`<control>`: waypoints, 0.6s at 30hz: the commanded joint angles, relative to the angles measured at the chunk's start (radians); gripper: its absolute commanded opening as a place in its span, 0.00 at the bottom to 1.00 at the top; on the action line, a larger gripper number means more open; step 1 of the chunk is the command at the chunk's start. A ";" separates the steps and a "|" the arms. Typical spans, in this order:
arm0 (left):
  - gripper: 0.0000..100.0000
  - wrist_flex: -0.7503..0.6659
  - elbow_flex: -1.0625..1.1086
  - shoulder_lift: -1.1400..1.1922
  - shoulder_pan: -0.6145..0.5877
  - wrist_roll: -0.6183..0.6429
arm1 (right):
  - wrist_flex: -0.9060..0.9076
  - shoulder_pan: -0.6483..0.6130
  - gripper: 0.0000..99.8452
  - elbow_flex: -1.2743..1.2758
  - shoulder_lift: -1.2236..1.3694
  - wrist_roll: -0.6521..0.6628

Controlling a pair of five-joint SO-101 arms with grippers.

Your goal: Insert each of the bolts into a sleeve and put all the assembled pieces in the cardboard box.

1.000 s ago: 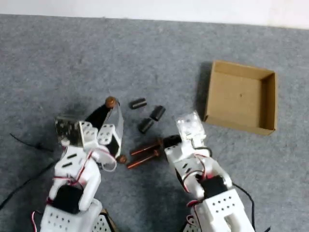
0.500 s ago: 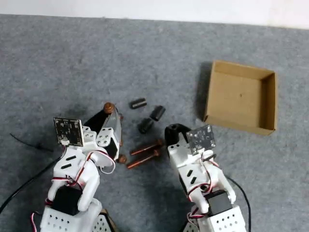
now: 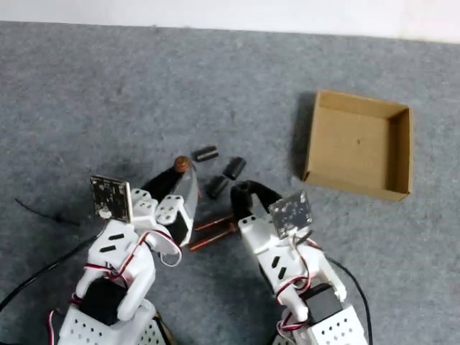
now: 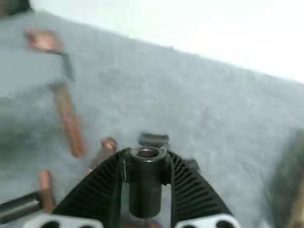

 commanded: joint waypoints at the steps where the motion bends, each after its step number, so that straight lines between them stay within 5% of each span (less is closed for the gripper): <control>1: 0.00 -0.084 -0.065 0.001 0.048 0.009 | -0.048 -0.088 0.01 0.067 -0.024 0.012; 7: 0.01 -0.100 -0.065 0.001 0.050 0.014 | -0.050 -0.154 0.01 0.068 -0.024 0.215; 18: 0.01 -0.069 -0.113 0.001 0.061 0.015 | -0.042 -0.153 0.01 0.122 -0.024 0.216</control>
